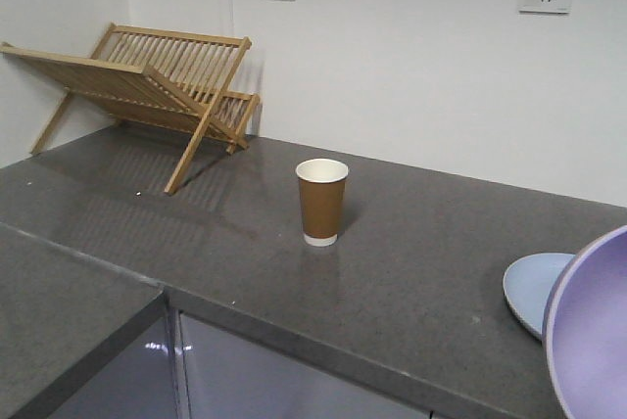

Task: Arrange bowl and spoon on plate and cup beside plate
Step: 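Drive the base to the counter with the blue plate and paper cup, then lower the lavender bowl onto the blue plate with the right gripper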

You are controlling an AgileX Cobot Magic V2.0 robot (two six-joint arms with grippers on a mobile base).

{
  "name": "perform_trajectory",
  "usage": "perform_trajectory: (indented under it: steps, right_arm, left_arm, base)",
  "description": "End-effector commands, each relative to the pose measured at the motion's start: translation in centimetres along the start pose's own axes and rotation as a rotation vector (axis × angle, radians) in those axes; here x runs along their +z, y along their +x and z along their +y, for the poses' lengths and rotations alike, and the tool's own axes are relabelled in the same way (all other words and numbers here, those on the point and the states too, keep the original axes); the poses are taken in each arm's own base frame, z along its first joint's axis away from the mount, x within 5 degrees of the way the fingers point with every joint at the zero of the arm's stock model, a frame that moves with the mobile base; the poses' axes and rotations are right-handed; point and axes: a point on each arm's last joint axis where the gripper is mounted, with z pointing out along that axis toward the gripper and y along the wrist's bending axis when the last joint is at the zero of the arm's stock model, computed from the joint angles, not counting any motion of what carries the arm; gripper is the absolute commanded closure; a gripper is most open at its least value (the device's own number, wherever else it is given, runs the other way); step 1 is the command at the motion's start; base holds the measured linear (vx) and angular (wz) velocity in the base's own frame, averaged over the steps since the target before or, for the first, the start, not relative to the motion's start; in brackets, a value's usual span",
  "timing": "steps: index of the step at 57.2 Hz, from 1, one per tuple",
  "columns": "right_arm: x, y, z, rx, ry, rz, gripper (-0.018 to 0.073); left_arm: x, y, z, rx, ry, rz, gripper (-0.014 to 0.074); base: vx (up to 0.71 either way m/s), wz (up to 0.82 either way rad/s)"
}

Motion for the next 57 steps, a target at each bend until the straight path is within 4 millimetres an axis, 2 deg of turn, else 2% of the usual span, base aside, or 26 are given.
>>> perform_trajectory:
  steps: [1,29,57]
  right_arm:
    - [-0.35,-1.66,-0.04,-0.007,0.010,-0.115,0.0568]
    - [-0.35,-1.66,-0.04,-0.007,0.010,-0.115,0.0568]
    - [-0.35,-1.66,-0.04,-0.007,0.010,-0.115,0.0568]
  left_arm:
    - [-0.05,-1.37,-0.07,-0.015,0.008,-0.093,0.0596]
    - [-0.05,-1.37,-0.07,-0.015,0.008,-0.093,0.0596]
    - [-0.05,-1.37,-0.07,-0.015,0.008,-0.093,0.0596]
  base:
    - [0.40,-0.20]
    - [0.32,-0.42]
    - [0.17,-0.51]
